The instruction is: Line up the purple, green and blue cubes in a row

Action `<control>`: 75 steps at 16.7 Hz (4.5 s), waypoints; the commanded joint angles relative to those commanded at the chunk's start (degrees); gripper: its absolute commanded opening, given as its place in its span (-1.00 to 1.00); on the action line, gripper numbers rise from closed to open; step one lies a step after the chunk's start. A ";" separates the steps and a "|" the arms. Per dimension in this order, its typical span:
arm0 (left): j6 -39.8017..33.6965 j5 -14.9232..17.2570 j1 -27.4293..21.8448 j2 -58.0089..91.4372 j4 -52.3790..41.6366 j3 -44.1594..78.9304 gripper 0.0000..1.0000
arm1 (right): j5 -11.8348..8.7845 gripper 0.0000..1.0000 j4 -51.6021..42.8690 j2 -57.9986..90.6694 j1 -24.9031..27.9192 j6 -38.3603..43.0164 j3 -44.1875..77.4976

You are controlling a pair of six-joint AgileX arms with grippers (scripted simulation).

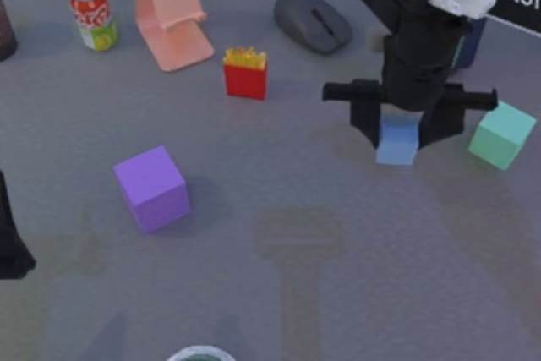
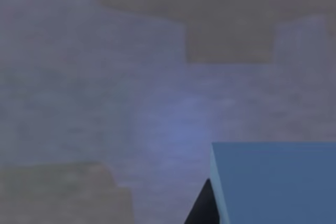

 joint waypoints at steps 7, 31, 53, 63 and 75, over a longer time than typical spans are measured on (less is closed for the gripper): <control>0.00 0.00 0.00 0.00 0.00 0.00 1.00 | 0.01 -1.00 2.54 -12.13 8.12 3.14 -15.35; 0.00 0.00 0.00 0.00 0.00 0.00 1.00 | 0.05 0.06 17.09 -7.53 8.37 3.36 -25.26; 0.00 0.00 0.00 0.00 0.00 0.00 1.00 | 0.05 1.00 6.19 -10.87 8.81 3.49 -18.26; 0.00 0.00 0.00 0.00 0.00 0.00 1.00 | 0.00 1.00 2.12 -10.94 7.30 -0.38 -14.04; 0.00 0.00 0.00 0.00 0.00 0.00 1.00 | -0.51 1.00 -5.02 2.52 -11.28 -53.06 2.84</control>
